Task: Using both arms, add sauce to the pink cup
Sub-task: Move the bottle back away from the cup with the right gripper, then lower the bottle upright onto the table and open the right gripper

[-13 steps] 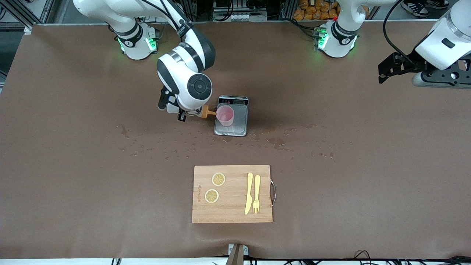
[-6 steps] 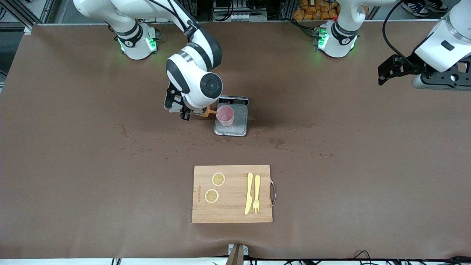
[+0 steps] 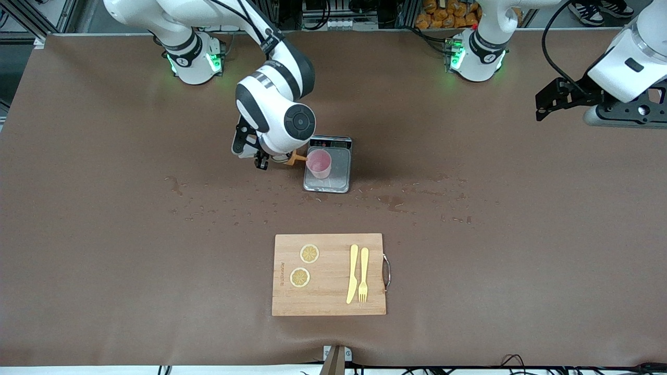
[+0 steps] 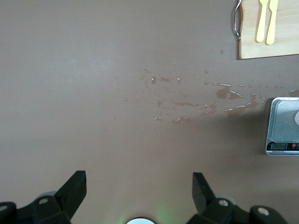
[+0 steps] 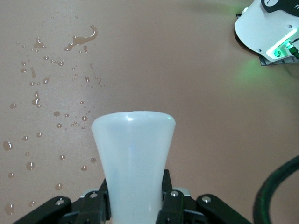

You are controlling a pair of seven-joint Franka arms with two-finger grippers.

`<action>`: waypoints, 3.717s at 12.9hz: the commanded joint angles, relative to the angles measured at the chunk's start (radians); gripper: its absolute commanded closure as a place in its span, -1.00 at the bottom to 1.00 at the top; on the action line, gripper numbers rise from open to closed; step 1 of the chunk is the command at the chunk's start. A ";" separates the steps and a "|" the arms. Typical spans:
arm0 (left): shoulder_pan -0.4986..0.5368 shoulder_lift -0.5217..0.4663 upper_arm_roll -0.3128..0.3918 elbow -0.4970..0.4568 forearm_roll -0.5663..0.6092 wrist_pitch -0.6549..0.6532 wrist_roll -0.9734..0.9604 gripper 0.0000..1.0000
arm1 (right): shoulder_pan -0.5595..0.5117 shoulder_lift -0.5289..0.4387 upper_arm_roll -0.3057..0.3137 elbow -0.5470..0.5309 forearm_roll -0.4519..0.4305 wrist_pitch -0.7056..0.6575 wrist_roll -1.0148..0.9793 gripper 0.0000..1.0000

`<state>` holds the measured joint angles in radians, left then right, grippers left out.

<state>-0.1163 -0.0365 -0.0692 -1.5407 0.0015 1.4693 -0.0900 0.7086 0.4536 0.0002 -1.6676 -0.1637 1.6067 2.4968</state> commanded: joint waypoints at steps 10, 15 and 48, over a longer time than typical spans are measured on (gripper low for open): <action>0.014 -0.002 0.000 -0.002 -0.011 0.014 0.007 -1.00 | -0.220 -0.145 -0.006 0.020 0.245 -0.014 -0.303 0.60; 0.015 -0.002 0.000 -0.002 -0.011 0.014 0.006 -1.00 | -0.383 -0.199 -0.006 0.016 0.404 -0.050 -0.539 0.58; 0.032 0.000 0.000 -0.006 -0.018 0.020 0.027 -1.00 | -1.152 0.365 -0.011 0.026 0.788 -0.298 -2.033 -0.01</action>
<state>-0.0959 -0.0362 -0.0667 -1.5469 0.0015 1.4783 -0.0796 -0.4057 0.7818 -0.0249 -1.6980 0.6134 1.3360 0.4868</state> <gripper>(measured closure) 0.000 0.537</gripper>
